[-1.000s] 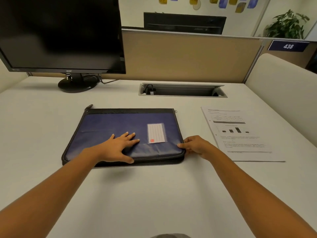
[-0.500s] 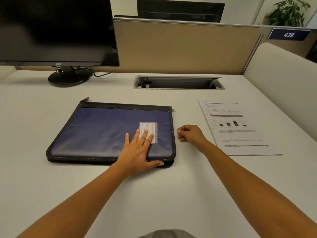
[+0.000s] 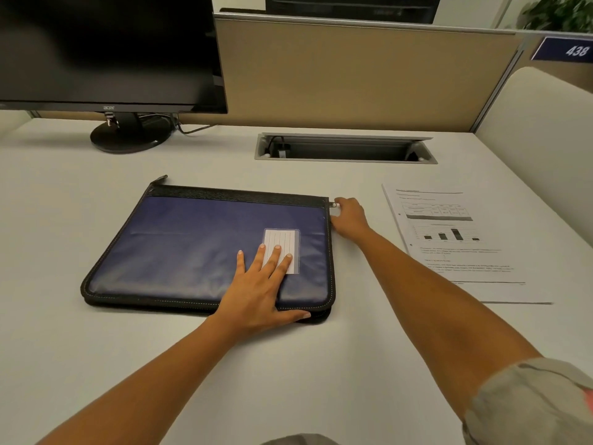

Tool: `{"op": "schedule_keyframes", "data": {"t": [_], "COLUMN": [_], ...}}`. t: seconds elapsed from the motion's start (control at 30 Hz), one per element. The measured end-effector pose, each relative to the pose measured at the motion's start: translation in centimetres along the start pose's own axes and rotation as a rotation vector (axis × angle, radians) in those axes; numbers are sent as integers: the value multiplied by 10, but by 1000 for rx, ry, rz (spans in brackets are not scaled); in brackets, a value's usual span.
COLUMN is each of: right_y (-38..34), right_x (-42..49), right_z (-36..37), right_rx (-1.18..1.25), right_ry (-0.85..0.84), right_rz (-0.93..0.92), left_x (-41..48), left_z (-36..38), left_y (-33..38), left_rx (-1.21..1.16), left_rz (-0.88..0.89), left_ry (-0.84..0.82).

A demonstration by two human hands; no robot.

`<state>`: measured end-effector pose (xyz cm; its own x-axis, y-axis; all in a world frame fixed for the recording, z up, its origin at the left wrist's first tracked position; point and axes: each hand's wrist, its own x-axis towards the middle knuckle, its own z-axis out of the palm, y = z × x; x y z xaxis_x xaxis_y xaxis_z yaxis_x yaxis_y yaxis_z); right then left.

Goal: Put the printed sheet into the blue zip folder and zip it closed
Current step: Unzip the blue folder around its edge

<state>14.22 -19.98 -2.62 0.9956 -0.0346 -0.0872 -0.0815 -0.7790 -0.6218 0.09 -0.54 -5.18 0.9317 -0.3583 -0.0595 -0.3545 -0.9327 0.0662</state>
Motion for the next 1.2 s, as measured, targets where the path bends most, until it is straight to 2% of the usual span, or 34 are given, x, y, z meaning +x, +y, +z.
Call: {"op": "schedule_keyframes", "data": {"t": [0.13, 0.27, 0.5, 0.77, 1.2], "right_y": [-1, -5, -3, 7, 16], "right_x": [8, 10, 9, -14, -77], "right_z": [4, 8, 13, 12, 12], "right_rx": [73, 204, 283, 320, 251], "right_ry": [19, 127, 228, 209, 172], "right_rz": [-8, 19, 98, 36, -18], "left_x": [0, 1, 2, 3, 2], "left_z": [0, 2, 3, 2, -3], "left_y": [0, -1, 0, 1, 4], "left_rx": [-4, -9, 11, 4, 2], "left_rz": [7, 10, 5, -10, -17], "left_ry": [1, -2, 5, 1, -17]}}
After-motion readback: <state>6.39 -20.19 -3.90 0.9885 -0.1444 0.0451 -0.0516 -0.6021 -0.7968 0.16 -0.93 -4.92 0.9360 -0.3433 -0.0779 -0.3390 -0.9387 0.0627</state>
